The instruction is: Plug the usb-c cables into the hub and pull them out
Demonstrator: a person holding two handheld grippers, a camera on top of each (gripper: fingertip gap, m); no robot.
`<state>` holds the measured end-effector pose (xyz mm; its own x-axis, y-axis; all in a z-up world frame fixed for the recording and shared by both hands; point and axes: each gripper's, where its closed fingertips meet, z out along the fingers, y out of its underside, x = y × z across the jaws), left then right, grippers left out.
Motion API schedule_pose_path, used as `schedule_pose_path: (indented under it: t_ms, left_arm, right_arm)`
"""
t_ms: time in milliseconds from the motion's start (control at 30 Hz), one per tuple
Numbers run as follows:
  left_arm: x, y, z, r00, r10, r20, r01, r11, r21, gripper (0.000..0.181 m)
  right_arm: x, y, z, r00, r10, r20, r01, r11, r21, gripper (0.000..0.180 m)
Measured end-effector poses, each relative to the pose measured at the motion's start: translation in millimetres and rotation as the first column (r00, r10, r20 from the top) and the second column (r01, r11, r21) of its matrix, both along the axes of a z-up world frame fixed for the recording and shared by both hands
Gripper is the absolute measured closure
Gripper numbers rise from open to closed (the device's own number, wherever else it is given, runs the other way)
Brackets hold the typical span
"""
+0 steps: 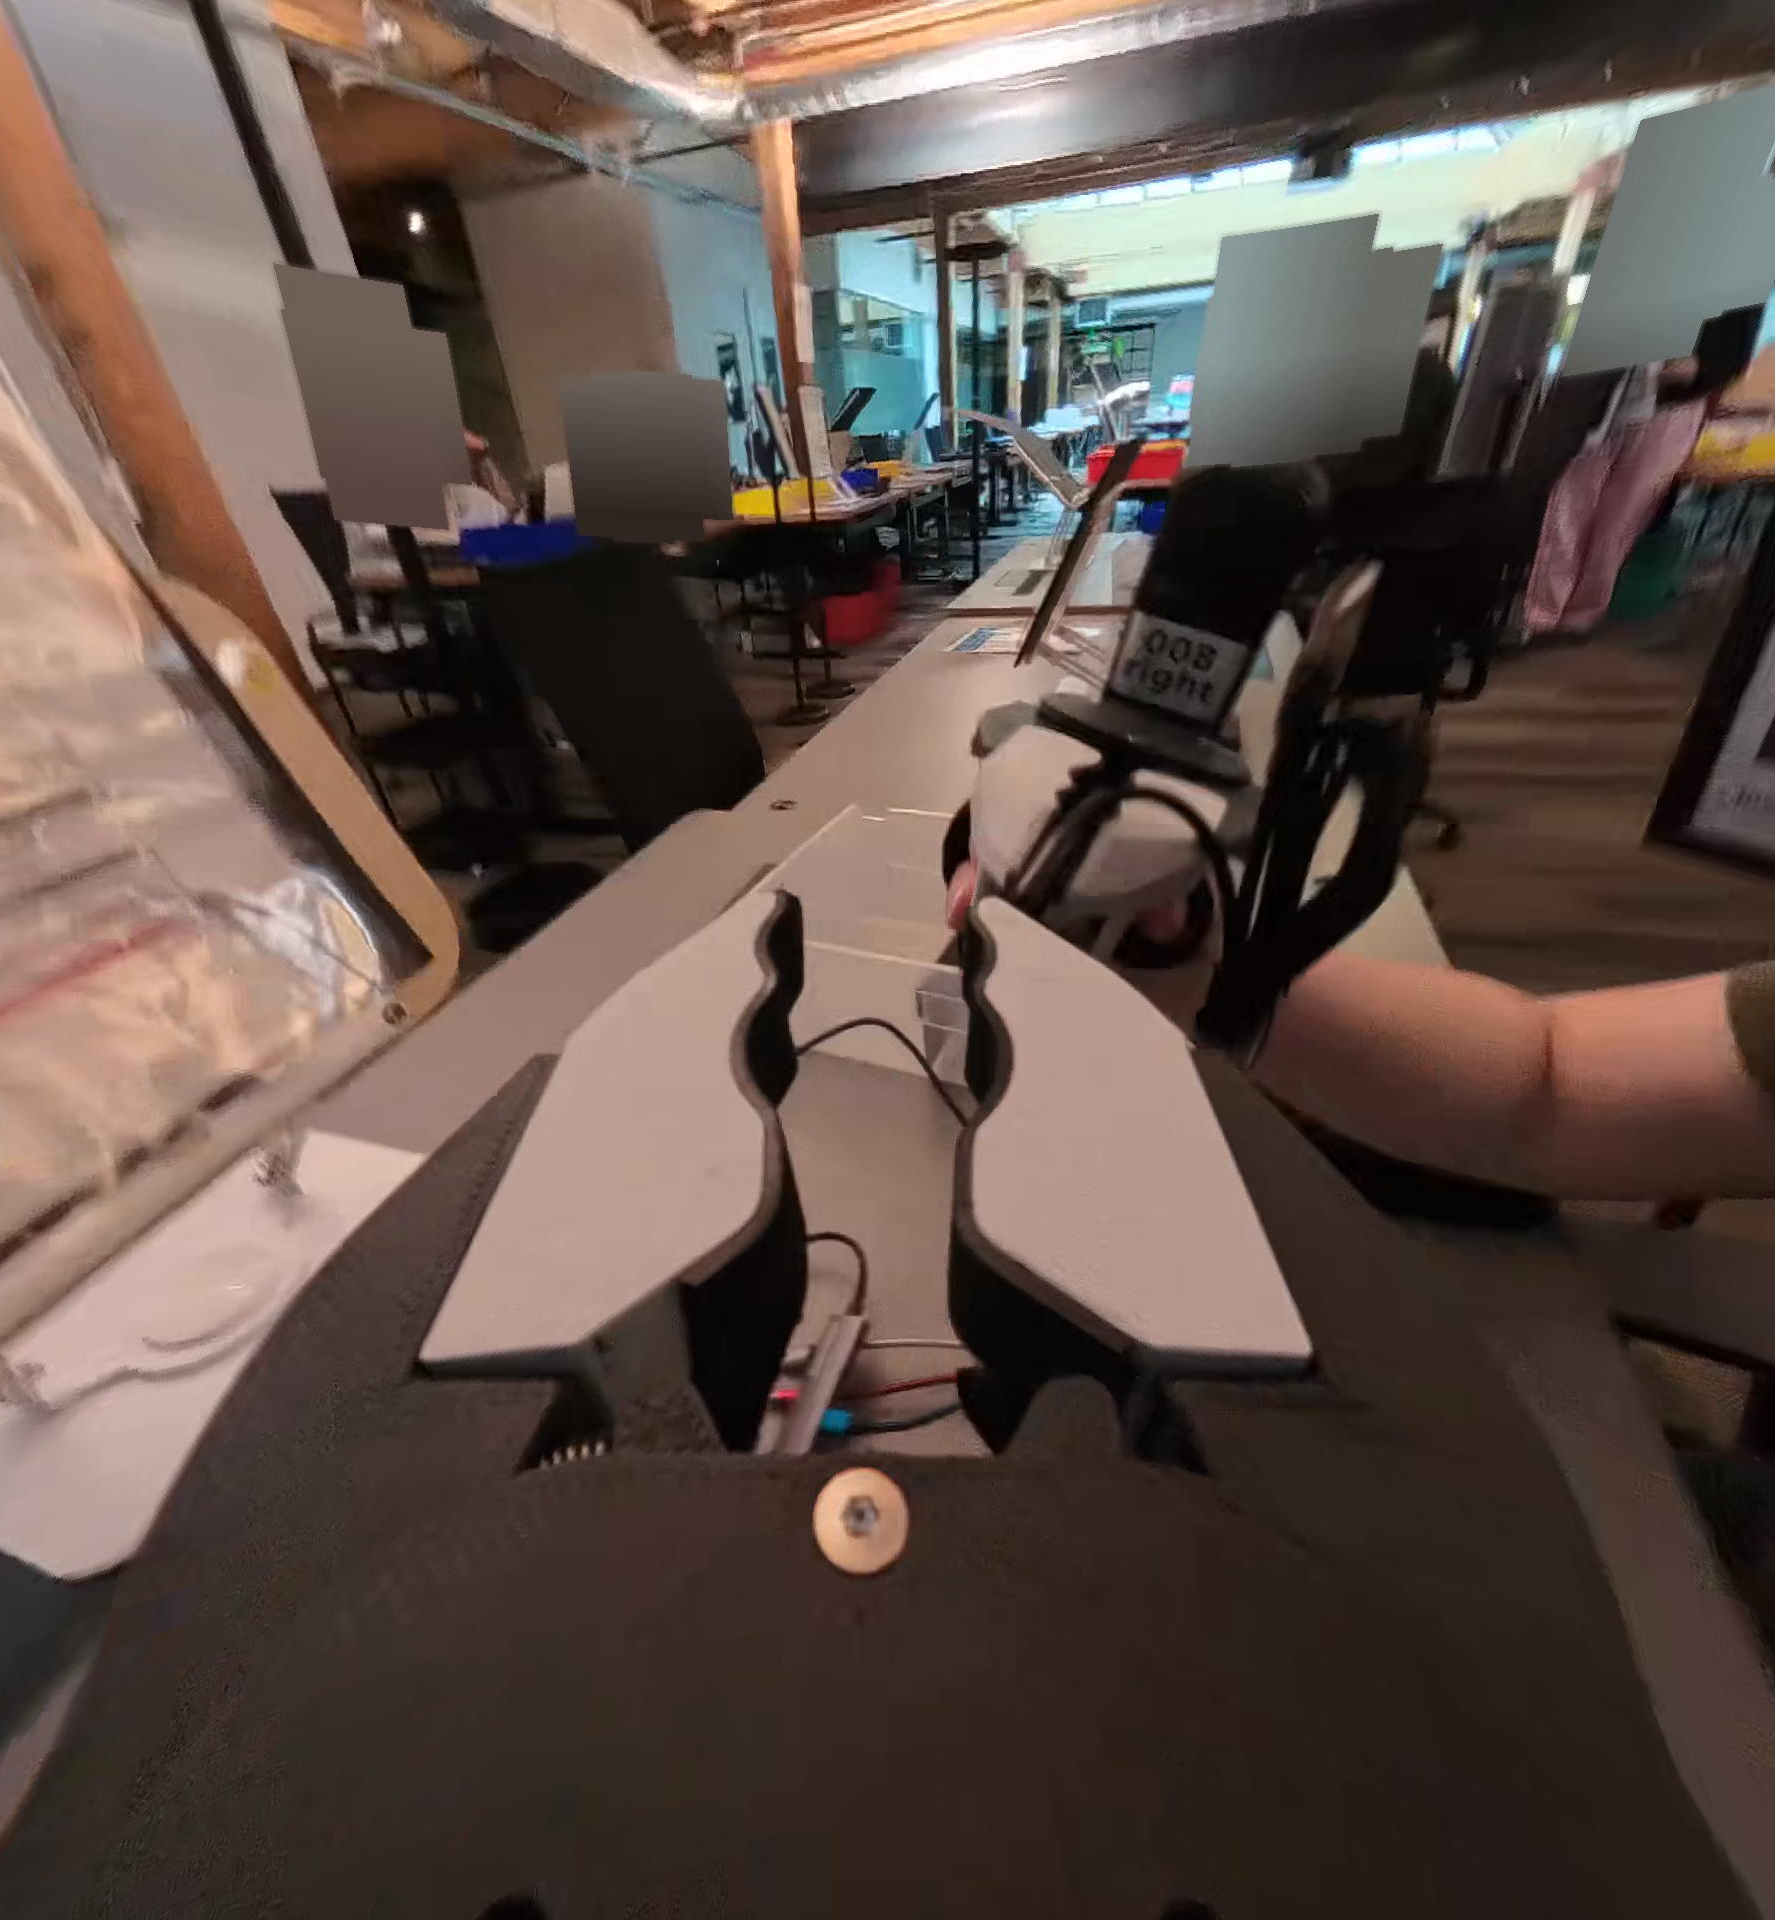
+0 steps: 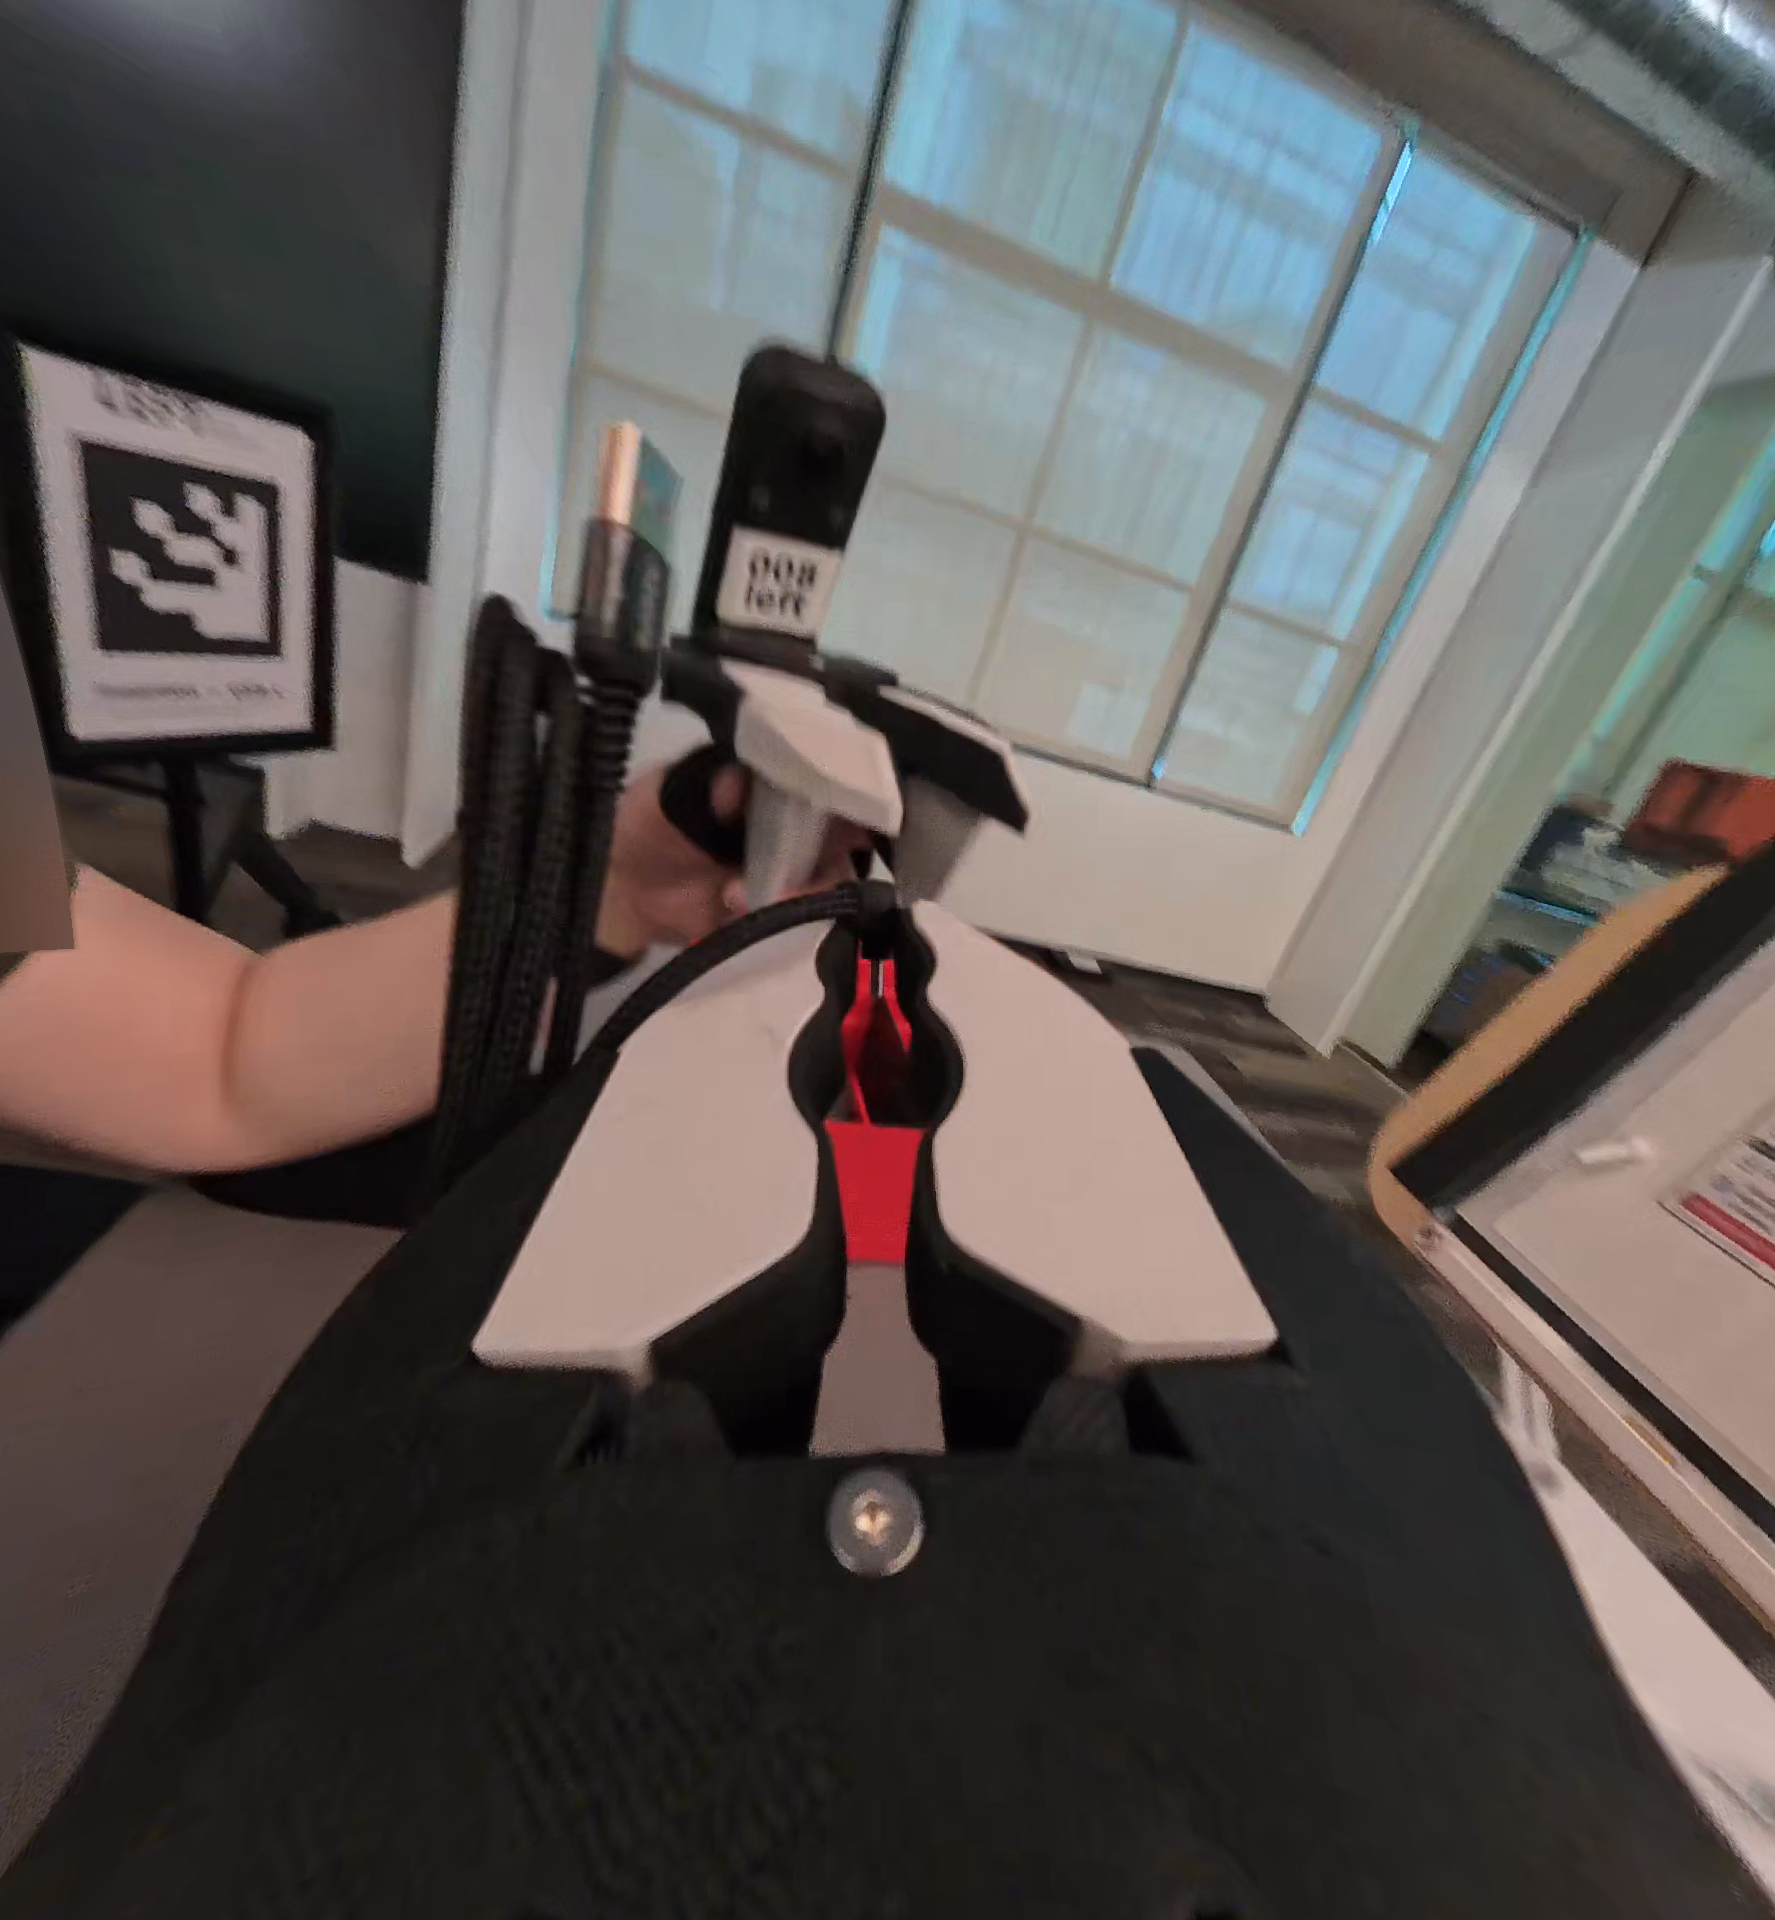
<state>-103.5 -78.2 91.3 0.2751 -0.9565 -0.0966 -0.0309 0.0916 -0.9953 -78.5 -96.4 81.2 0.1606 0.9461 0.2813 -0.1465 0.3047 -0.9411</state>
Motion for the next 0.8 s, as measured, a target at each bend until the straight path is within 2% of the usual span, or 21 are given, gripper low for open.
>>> schedule_pose_path:
  t_ms: [67, 167, 233, 333, 467, 800]
  left_arm:
    - [8, -14, 1, 0.997, -0.075, 0.001, 0.075, 0.997, 0.035, 0.155]
    - [18, -30, 2, 0.984, -0.176, 0.028, 0.176, 0.984, 0.0, 0.155]
    - [26, -35, -8, 0.977, -0.212, -0.026, 0.211, 0.977, -0.008, 0.152]
    - [37, -37, -18, 0.978, -0.189, -0.086, 0.192, 0.981, 0.029, 0.149]
    - [43, -45, -17, 0.972, -0.224, -0.071, 0.227, 0.972, 0.053, 0.171]
    - [40, -48, -16, 0.971, -0.218, -0.101, 0.228, 0.969, 0.091, 0.176]
  right_arm:
    - [2, -6, 7, 0.998, 0.025, -0.052, -0.024, 1.0, 0.018, 0.173]
    - [1, -13, 6, 0.998, 0.047, -0.05, -0.043, 0.996, 0.077, 0.173]
    - [1, -17, 9, 0.994, 0.065, -0.084, -0.059, 0.995, 0.083, 0.173]
    - [-2, -23, 10, 0.987, 0.118, -0.113, -0.112, 0.992, 0.062, 0.173]
    - [-2, -26, 11, 0.98, 0.147, -0.138, -0.139, 0.988, 0.063, 0.173]
    - [-2, -32, 10, 0.973, 0.186, -0.135, -0.179, 0.982, 0.069, 0.173]
